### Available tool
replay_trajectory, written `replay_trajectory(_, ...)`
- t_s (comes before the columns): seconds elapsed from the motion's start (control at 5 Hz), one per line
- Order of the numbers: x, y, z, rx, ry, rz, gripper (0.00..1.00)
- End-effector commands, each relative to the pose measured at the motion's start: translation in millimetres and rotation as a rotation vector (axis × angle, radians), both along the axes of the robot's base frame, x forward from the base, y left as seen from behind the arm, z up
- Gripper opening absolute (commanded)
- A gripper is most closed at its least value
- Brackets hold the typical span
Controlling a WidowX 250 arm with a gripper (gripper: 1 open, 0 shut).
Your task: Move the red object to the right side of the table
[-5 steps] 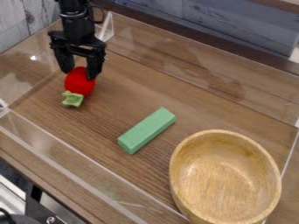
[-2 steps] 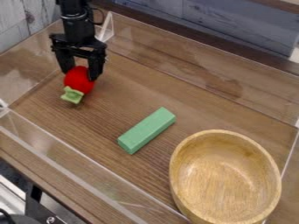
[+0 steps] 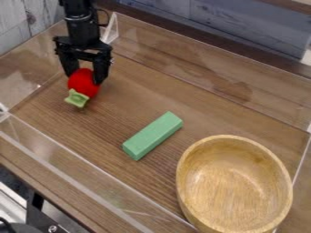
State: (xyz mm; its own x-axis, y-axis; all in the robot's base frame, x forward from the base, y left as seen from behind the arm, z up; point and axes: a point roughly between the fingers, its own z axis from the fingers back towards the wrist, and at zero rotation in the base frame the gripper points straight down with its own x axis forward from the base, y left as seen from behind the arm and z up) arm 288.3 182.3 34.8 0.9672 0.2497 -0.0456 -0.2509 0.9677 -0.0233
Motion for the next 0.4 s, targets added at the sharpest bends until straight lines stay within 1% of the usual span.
replay_trajectory(0.0,6.8,11.7,15.6,0.021,-0.047,0.016,1.0)
replay_trajectory(0.2,9.2,8.6,25.2,0.023,-0.061,0.028,0.0)
